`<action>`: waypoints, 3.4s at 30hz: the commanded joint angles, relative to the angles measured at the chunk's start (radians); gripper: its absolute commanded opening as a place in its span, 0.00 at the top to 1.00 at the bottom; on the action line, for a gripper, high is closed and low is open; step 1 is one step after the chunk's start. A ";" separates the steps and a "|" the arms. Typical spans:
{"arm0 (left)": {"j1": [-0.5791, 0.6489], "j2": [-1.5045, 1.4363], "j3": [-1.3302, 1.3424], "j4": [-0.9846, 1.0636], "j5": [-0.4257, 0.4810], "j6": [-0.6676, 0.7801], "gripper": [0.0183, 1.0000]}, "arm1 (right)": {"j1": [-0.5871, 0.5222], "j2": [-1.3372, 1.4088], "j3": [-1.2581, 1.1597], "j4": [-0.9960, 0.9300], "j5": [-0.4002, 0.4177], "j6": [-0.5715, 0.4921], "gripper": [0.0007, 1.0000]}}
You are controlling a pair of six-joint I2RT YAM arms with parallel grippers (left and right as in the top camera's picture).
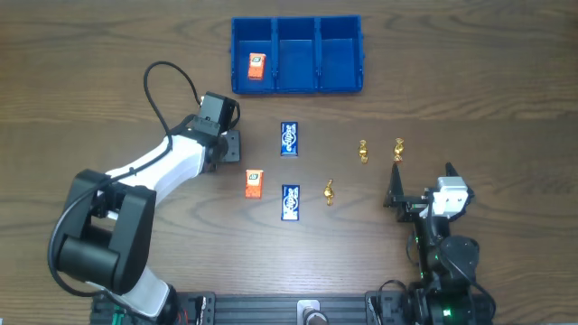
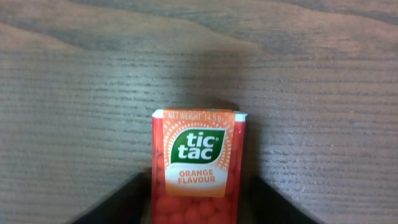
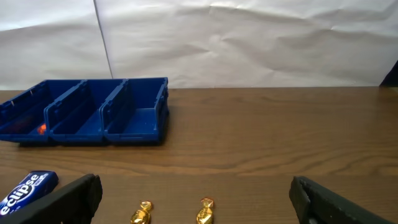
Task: Sort Candies Into Trays
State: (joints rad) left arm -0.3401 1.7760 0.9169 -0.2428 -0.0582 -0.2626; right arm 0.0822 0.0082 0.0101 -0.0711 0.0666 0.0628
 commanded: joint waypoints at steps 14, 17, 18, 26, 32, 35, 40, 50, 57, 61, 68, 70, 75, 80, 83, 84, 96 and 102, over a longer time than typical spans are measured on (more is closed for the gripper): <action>-0.080 -0.158 0.386 -0.318 -0.124 -0.112 0.76 | -0.004 -0.005 -0.002 -0.005 -0.002 -0.012 0.00; -0.112 -0.110 0.602 -0.364 -0.182 -0.108 0.75 | -0.004 -0.005 -0.002 -0.005 -0.002 -0.012 0.00; -0.112 -0.079 0.673 -0.375 -0.181 -0.100 0.75 | -0.004 -0.005 -0.002 -0.005 -0.002 -0.012 0.00; -0.077 0.283 1.108 -0.510 -0.135 -0.074 0.75 | -0.004 -0.005 -0.002 -0.005 -0.002 -0.012 0.00; -0.071 0.459 1.174 -0.533 -0.124 -0.074 0.74 | -0.004 -0.005 -0.002 -0.005 -0.002 -0.012 0.00; -0.064 0.480 1.174 -0.532 -0.123 -0.074 0.74 | -0.004 -0.005 -0.002 -0.005 -0.002 -0.012 0.00; -0.035 0.483 1.174 -0.531 -0.090 -0.074 0.73 | -0.004 -0.005 -0.002 -0.005 -0.002 -0.012 0.00; -0.031 0.483 1.174 -0.515 -0.079 -0.054 0.70 | -0.004 -0.005 -0.002 -0.005 -0.002 -0.012 0.00; -0.040 0.469 1.174 -0.518 -0.071 -0.055 0.12 | -0.004 -0.005 -0.002 -0.005 -0.002 -0.012 0.00; -0.108 0.335 1.123 -0.579 -0.072 -0.060 0.08 | -0.004 -0.005 -0.002 -0.005 -0.002 -0.012 0.00; -0.315 -0.121 0.579 -0.467 -0.160 -0.177 0.02 | -0.004 -0.005 -0.002 -0.005 -0.002 -0.012 0.00; -0.365 -0.277 0.291 -0.395 -0.161 -0.259 0.01 | -0.004 -0.005 -0.002 -0.005 -0.002 -0.012 0.00; -0.365 -0.397 -0.059 -0.260 -0.121 -0.330 0.01 | -0.004 -0.005 -0.002 -0.005 -0.002 -0.012 0.00; -0.367 -0.404 -0.252 -0.120 -0.098 -0.344 0.01 | -0.004 -0.005 -0.002 -0.005 -0.002 -0.012 0.00; -0.366 -0.401 -0.305 -0.051 -0.100 -0.342 0.02 | -0.004 -0.005 -0.002 -0.005 -0.002 -0.012 0.00; -0.366 -0.396 -0.307 -0.039 -0.102 -0.332 0.02 | -0.004 -0.005 -0.002 -0.005 -0.002 -0.012 0.00; -0.366 -0.257 -0.260 0.035 -0.129 -0.299 0.04 | -0.004 -0.005 -0.002 -0.005 -0.002 -0.012 0.00; -0.365 -0.204 -0.190 0.005 -0.140 -0.298 0.05 | -0.004 -0.005 -0.002 -0.005 -0.002 -0.012 0.00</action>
State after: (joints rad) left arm -0.7086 1.5532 0.6834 -0.2325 -0.1650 -0.5720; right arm 0.0822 0.0082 0.0097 -0.0711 0.0662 0.0628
